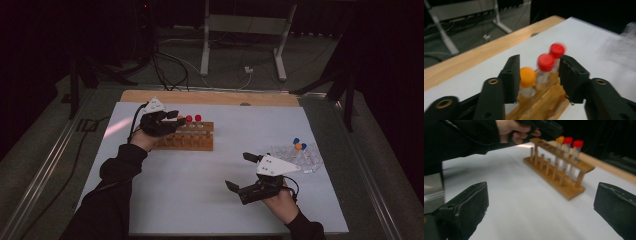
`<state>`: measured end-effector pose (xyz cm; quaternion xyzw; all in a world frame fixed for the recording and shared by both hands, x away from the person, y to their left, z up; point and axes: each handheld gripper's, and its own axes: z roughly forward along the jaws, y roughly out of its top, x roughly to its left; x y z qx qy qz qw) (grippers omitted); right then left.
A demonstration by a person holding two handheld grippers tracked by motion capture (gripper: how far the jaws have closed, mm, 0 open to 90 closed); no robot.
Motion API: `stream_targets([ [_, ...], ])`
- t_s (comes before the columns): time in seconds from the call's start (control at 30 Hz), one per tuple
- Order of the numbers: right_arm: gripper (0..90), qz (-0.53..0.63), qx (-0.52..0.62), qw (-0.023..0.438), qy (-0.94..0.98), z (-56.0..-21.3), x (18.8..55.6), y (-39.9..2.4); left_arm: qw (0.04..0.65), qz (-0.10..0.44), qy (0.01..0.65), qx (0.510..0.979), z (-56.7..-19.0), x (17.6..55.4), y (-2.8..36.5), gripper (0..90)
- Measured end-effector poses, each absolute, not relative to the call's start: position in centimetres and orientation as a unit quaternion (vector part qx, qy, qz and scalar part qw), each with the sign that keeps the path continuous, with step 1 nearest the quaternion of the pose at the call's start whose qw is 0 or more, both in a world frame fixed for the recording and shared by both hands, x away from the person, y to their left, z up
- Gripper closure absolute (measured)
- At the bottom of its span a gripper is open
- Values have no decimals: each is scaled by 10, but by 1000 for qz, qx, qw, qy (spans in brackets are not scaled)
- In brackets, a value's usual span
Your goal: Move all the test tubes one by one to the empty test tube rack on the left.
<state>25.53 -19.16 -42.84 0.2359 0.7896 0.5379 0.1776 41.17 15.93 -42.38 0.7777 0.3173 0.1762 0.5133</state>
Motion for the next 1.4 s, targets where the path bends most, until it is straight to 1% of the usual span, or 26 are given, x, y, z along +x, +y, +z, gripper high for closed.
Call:
stream_targets([
  [0.13,0,541,251,191,780,-423,257,-202,526,170,299,778,-413,396,158,296],
  [0.2,0,540,264,198,774,-419,259,-211,531,162,295,778,-410,389,157,176],
  [0.23,0,537,269,199,774,-418,259,-214,534,157,289,779,-409,383,156,149],
  [0.3,0,526,284,219,771,-416,261,-222,543,146,280,778,-408,374,155,46],
  [0.33,0,526,291,221,768,-416,262,-227,550,143,279,774,-408,368,155,20],
  [0.53,0,517,343,250,743,-414,268,-257,561,124,259,776,-416,343,153,5],
  [0.73,0,495,381,277,730,-421,269,-279,568,122,243,777,-423,321,154,5],
  [0.77,24,491,390,281,726,-424,269,-283,568,122,240,778,-423,319,154,5],
  [0.8,73,489,397,284,723,-426,269,-286,566,127,238,779,-424,315,153,5],
  [0.97,167,462,427,311,713,-433,268,-303,565,130,228,782,-426,308,150,5],
  [1.03,245,445,439,320,712,-435,268,-309,568,125,226,781,-426,307,150,5],
  [1.1,293,429,450,331,710,-438,268,-314,569,127,225,781,-426,307,150,5],
  [1.13,333,422,459,330,709,-440,269,-319,571,124,225,779,-426,307,150,5],
  [1.2,374,409,471,331,708,-444,271,-324,572,125,227,778,-426,307,150,5],
  [1.33,482,390,484,322,714,-451,275,-330,574,122,225,778,-426,306,150,5],
  [1.4,507,383,490,318,715,-455,278,-331,574,122,224,778,-426,306,150,5],
])
